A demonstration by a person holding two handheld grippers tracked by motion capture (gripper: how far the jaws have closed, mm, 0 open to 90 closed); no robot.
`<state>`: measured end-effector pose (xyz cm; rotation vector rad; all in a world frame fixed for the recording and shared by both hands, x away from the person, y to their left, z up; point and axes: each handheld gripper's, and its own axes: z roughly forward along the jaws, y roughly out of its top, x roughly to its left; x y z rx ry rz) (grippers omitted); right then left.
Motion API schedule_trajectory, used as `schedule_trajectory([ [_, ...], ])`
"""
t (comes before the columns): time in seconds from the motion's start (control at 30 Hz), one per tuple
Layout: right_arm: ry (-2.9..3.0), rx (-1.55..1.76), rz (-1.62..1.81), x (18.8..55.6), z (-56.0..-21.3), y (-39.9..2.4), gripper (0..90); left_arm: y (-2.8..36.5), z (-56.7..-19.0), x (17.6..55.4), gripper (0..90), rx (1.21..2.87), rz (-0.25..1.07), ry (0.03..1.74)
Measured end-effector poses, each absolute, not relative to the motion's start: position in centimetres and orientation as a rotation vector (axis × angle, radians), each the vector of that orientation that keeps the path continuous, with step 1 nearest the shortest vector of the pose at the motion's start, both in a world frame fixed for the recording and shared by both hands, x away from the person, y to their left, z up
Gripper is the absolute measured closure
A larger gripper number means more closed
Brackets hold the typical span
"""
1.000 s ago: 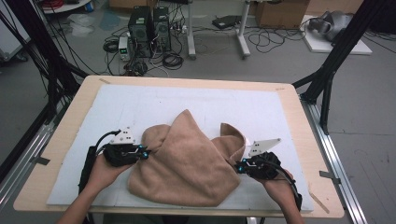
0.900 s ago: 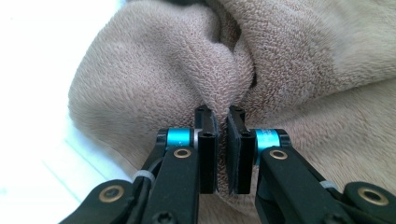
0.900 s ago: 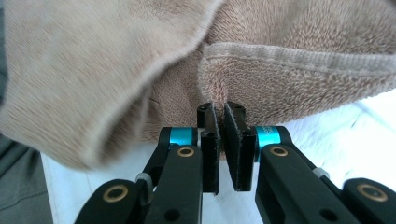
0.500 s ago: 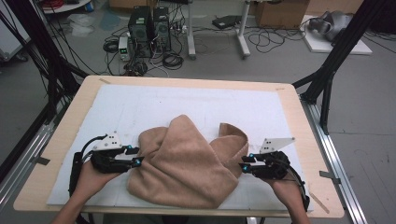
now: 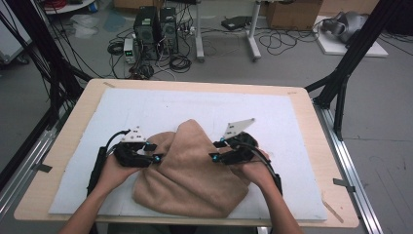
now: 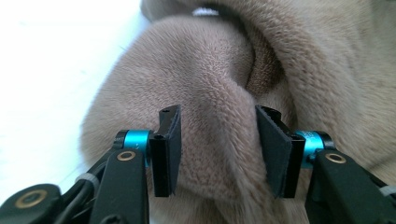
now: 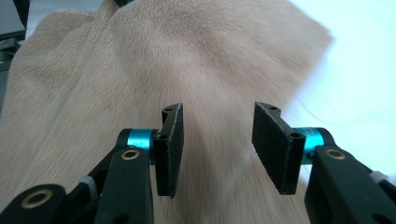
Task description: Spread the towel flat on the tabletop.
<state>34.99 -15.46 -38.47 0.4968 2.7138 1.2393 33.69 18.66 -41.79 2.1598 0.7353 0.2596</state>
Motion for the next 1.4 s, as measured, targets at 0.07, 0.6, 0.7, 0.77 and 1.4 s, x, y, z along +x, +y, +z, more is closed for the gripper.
schedule_trajectory([
  [0.07, 2.747, 0.499, 1.211, 35.9, -39.3, -14.2, 53.2, 18.1, -42.4, 34.2, 57.5, 2.184, 0.242, 0.743],
  [0.6, 2.809, 0.537, 1.249, 36.5, -39.7, -15.0, 79.6, 19.1, -41.6, 34.3, 82.0, 2.120, 0.248, 0.792],
  [0.7, 2.794, 0.533, 1.253, 36.1, -39.0, -15.7, 79.7, 19.6, -40.8, 33.8, 82.0, 2.088, 0.269, 0.790],
  [0.77, 2.785, 0.546, 1.255, 35.8, -38.6, -16.2, 79.7, 20.0, -40.3, 33.6, 82.0, 2.058, 0.276, 0.800],
  [1.4, 2.775, 0.540, 1.223, 32.4, -37.9, -19.4, 84.1, 19.8, -39.8, 28.7, 81.8, 2.057, 0.299, 0.746],
])
